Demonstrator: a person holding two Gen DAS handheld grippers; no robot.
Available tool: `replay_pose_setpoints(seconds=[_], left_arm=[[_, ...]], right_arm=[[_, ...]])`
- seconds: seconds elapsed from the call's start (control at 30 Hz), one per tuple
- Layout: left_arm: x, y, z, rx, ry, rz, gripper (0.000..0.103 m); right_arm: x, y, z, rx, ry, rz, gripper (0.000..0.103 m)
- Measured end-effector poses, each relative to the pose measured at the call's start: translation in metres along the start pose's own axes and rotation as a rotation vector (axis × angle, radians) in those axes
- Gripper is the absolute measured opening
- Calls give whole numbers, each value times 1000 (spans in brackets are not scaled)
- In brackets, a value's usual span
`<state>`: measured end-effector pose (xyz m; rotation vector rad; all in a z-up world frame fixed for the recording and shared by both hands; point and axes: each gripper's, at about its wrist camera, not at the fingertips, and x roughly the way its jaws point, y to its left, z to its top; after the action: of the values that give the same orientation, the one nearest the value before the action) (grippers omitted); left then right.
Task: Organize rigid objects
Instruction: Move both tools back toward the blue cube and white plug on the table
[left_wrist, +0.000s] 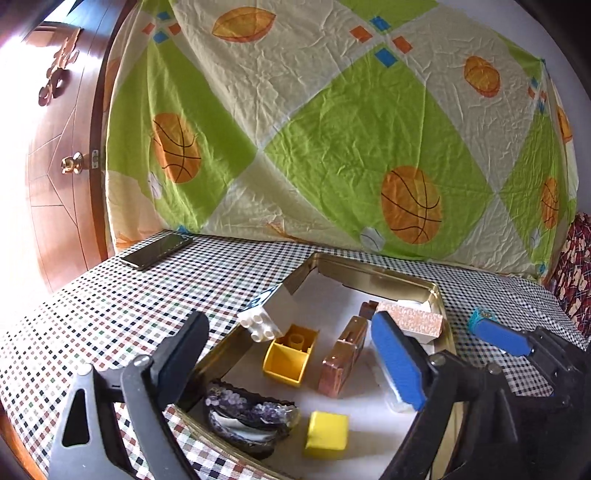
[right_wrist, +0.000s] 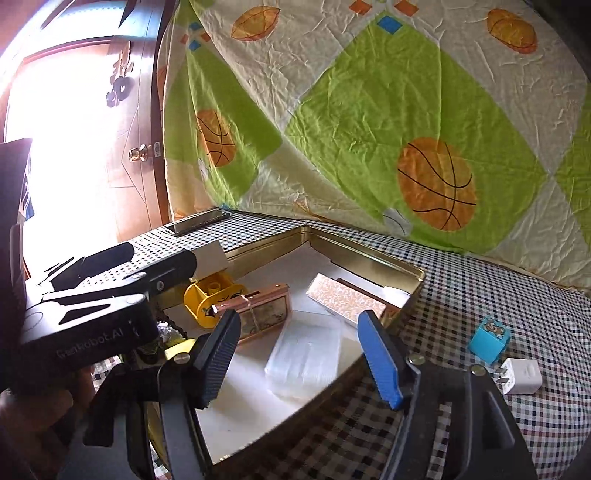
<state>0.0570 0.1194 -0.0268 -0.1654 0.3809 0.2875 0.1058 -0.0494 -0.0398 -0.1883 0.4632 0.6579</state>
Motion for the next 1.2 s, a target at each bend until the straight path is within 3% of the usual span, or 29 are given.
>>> replay_pose_setpoints(seconds=[0.1,0.33,0.47,0.6,0.87,1.03,1.17,1.2], left_arm=[[-9,-17,3,8,-20,-37,102],[-11,-85,7,84,17,-182,103],[1,-125,12,130,14,-165,103],[26,-156,20,127,77,-157,103],[84,-195,24,132,199,-115,103],[100,-208,17,156,230,-115,103],[105,-214,15,151,242,-135,103],[105,-216,15,155,237,-137,103]], right_arm=[[-16,-30,-3,17,-11,-60,68],[-26,-128,-11,165,66,-259,69],[-11,-172,-21,231,152,-324,69],[7,-194,-27,275,222,-305,69],[34,-200,-28,259,302,-261,69],[47,-205,-34,275,371,-213,64],[42,-209,-34,254,366,-248,63],[41,-213,-36,256,369,-267,49]])
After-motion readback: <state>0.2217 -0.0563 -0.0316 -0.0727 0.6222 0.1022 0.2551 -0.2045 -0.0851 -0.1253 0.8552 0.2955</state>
